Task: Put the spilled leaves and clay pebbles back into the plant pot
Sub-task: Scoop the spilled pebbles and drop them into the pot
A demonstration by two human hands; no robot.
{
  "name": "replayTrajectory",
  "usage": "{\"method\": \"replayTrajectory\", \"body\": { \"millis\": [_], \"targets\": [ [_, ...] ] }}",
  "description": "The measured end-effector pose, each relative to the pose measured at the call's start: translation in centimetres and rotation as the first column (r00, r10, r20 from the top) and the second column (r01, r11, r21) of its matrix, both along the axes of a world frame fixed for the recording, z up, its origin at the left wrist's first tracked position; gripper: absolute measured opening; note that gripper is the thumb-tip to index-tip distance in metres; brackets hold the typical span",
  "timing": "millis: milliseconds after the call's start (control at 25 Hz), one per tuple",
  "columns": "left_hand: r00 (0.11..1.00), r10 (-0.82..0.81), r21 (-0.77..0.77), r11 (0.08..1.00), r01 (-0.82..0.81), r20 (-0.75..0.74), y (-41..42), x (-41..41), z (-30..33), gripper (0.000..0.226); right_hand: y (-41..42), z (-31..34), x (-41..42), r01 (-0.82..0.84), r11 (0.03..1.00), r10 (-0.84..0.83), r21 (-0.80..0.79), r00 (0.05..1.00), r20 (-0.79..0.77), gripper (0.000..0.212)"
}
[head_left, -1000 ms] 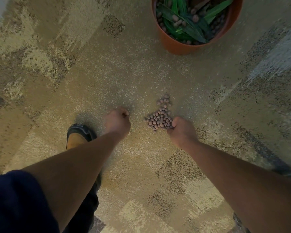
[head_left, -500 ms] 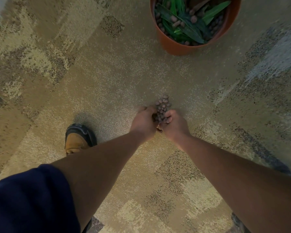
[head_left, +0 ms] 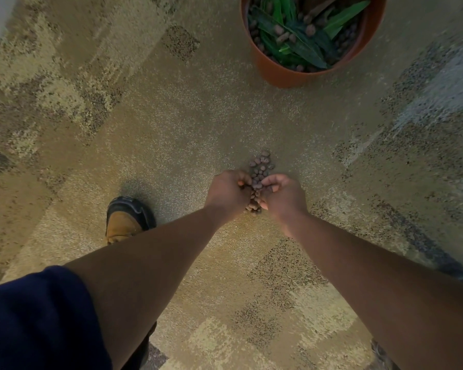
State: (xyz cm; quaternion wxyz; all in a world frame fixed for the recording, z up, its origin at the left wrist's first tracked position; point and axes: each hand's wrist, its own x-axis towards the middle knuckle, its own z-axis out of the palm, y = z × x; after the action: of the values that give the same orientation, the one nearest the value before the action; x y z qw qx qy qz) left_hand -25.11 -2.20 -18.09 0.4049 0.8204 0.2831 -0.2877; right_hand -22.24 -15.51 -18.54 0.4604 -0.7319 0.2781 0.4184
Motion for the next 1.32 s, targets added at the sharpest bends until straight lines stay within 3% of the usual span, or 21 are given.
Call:
{"method": "replayTrajectory", "body": {
  "millis": [160, 320, 440, 520, 600, 720, 840, 920, 1040, 1160, 1240, 1320],
  "targets": [
    [0.998, 0.063, -0.027, 0.998, -0.063, -0.016, 0.3, 0.1, 0.5, 0.020, -0.5, 0.4, 0.3, -0.023, 1.000, 0.023, -0.010, 1.000, 0.018, 0.021],
    [0.976, 0.114, -0.020, 0.994, -0.112, 0.187, 1.0, 1.8, 3.0, 0.020, -0.7, 2.5, 1.9, 0.011, 0.999, -0.014, 0.042, 0.996, 0.086, 0.019],
    [0.846, 0.157, -0.049, 0.987, -0.154, 0.510, 1.7, 5.6, 6.2, 0.018, -0.1, 6.3, 5.3, -0.008, 0.989, -0.032, 0.146, 0.962, 0.270, 0.016],
    [0.711, 0.088, 0.015, 0.990, -0.138, 0.698, 2.4, 9.4, 8.1, 0.010, 0.5, 9.2, 8.8, -0.015, 0.978, -0.075, 0.206, 0.902, 0.425, 0.017],
    [0.623, -0.022, 0.125, 0.985, -0.122, 0.782, 3.2, 13.4, 9.0, 0.009, 0.8, 11.0, 12.7, -0.038, 0.972, -0.101, 0.230, 0.822, 0.561, 0.018],
    [0.668, -0.155, 0.214, 0.977, -0.006, 0.728, 4.3, 17.5, 8.4, 0.017, 1.4, 10.8, 16.6, -0.051, 0.979, -0.084, 0.195, 0.779, 0.622, 0.018],
    [0.765, -0.182, 0.241, 0.970, 0.036, 0.618, 4.7, 18.4, 6.7, 0.026, 2.0, 9.3, 17.9, 0.009, 0.982, -0.110, 0.191, 0.841, 0.529, 0.021],
    [0.774, -0.169, 0.229, 0.973, 0.032, 0.611, 4.8, 18.1, 5.6, 0.032, 2.1, 8.9, 17.7, 0.057, 0.973, -0.161, 0.224, 0.862, 0.480, 0.027],
    [0.750, -0.114, 0.160, 0.987, 0.011, 0.652, 4.6, 17.5, 4.5, 0.028, 1.9, 8.5, 17.0, 0.051, 0.970, -0.169, 0.237, 0.843, 0.511, 0.029],
    [0.712, -0.069, 0.136, 0.990, -0.038, 0.699, 4.0, 17.0, 5.4, 0.024, 2.0, 8.5, 16.0, 0.021, 0.991, -0.107, 0.133, 0.721, 0.684, 0.024],
    [0.634, -0.179, 0.246, 0.969, -0.018, 0.752, 3.5, 15.5, 6.3, 0.028, 1.8, 8.4, 15.0, 0.018, 0.998, -0.063, 0.067, 0.649, 0.758, 0.029],
    [0.598, -0.369, 0.404, 0.911, 0.081, 0.712, 2.8, 12.7, 5.7, 0.037, 1.2, 7.6, 13.3, -0.055, 0.998, 0.032, 0.009, 0.696, 0.717, 0.032]
  ]
}}
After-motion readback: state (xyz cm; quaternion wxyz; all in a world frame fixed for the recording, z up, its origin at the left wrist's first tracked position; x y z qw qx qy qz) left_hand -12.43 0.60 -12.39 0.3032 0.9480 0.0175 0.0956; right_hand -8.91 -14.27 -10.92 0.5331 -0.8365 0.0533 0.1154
